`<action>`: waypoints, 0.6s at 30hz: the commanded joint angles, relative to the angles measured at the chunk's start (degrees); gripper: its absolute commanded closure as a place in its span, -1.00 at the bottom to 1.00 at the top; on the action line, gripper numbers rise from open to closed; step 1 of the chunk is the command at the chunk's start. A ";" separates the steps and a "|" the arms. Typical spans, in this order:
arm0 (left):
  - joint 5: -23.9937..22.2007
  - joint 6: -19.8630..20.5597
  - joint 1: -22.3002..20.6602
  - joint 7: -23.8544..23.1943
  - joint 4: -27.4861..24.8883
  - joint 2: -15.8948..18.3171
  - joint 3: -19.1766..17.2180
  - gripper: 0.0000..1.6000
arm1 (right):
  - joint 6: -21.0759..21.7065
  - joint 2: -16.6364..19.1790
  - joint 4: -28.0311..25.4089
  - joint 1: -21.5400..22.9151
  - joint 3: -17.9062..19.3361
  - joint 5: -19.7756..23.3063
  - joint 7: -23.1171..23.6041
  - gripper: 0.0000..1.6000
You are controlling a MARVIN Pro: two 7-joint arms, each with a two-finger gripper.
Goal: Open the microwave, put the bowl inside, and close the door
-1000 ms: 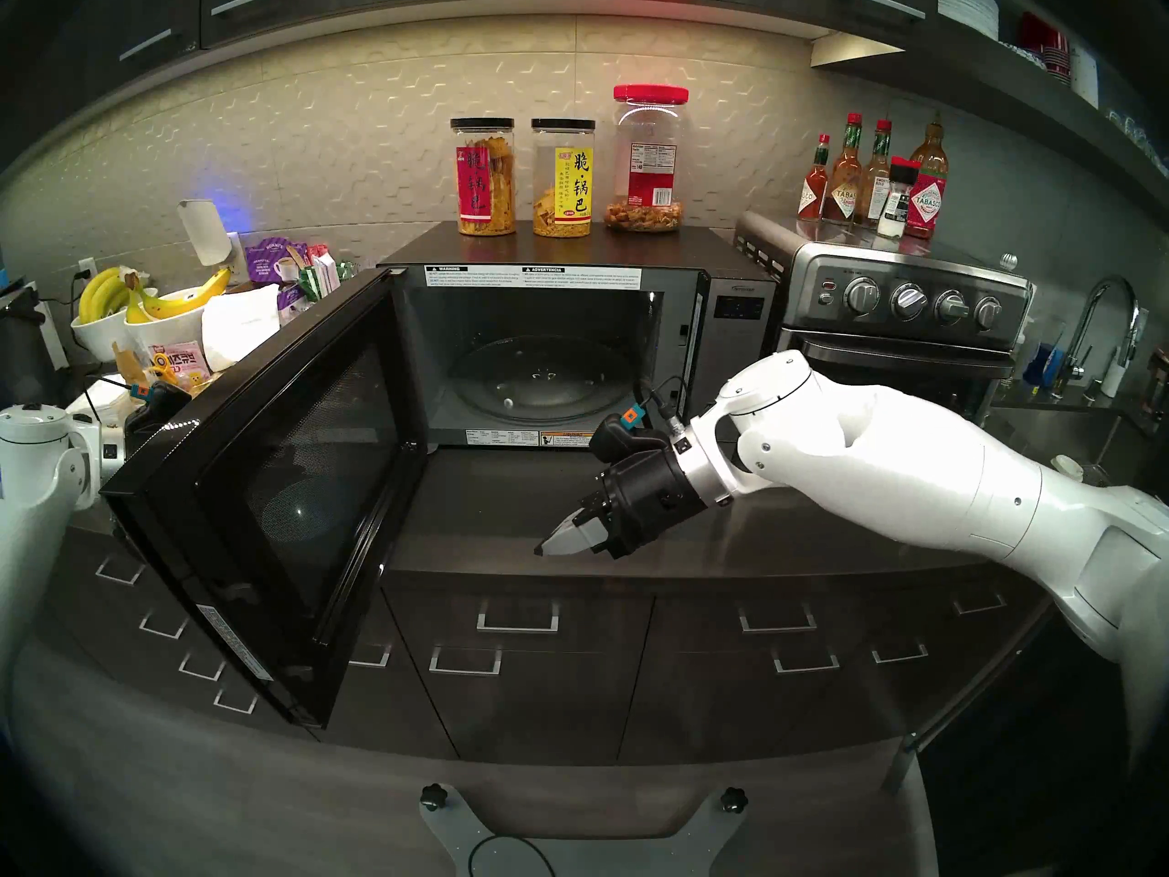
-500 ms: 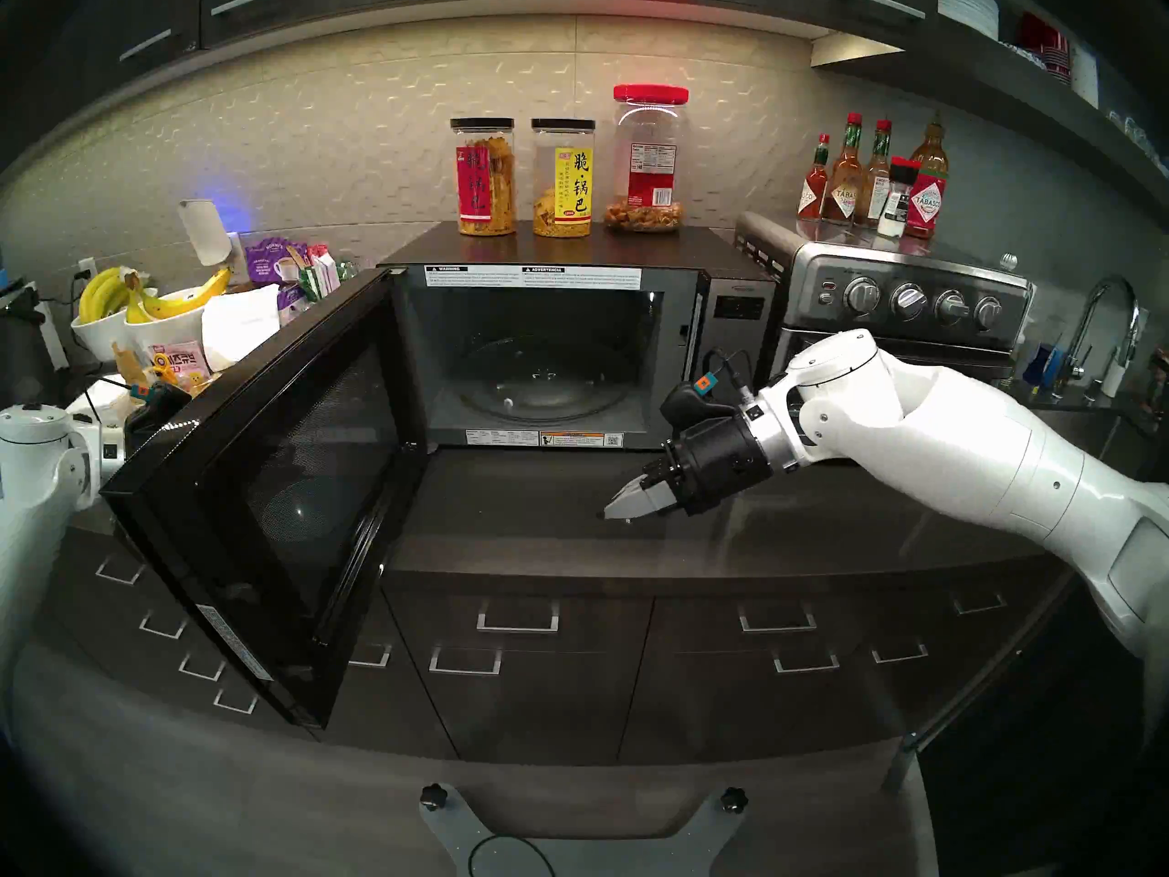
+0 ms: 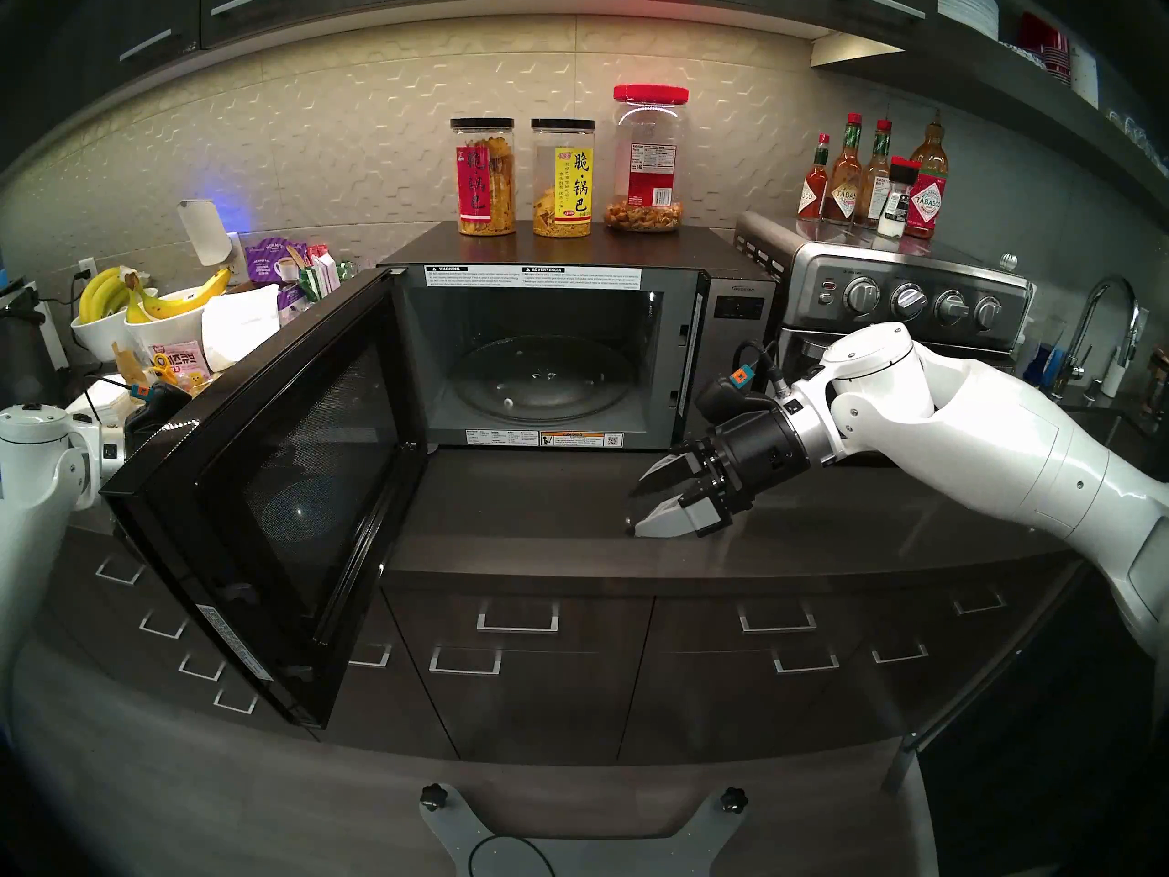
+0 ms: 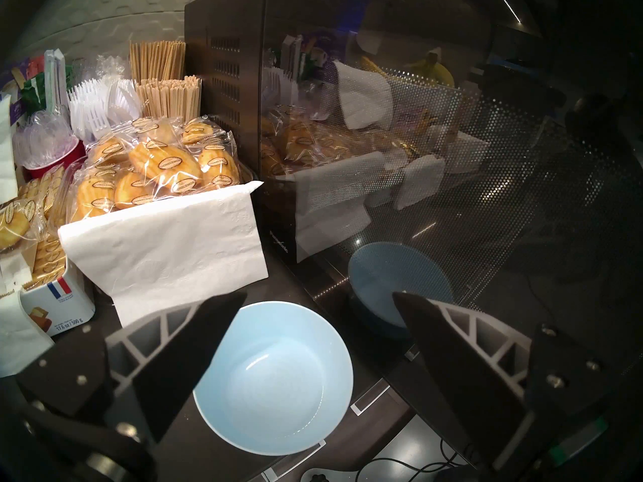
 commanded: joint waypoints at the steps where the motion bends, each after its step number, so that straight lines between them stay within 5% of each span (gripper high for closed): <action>1: -0.10 0.05 -0.32 0.04 -0.35 0.23 -0.91 -1.00 | -2.39 2.23 -0.87 -0.43 2.31 2.40 -1.00 -1.00; 18: -0.10 0.06 -0.31 0.05 -0.36 0.23 -0.92 -1.00 | -6.16 3.63 -5.15 -5.17 4.72 7.26 -13.65 -1.00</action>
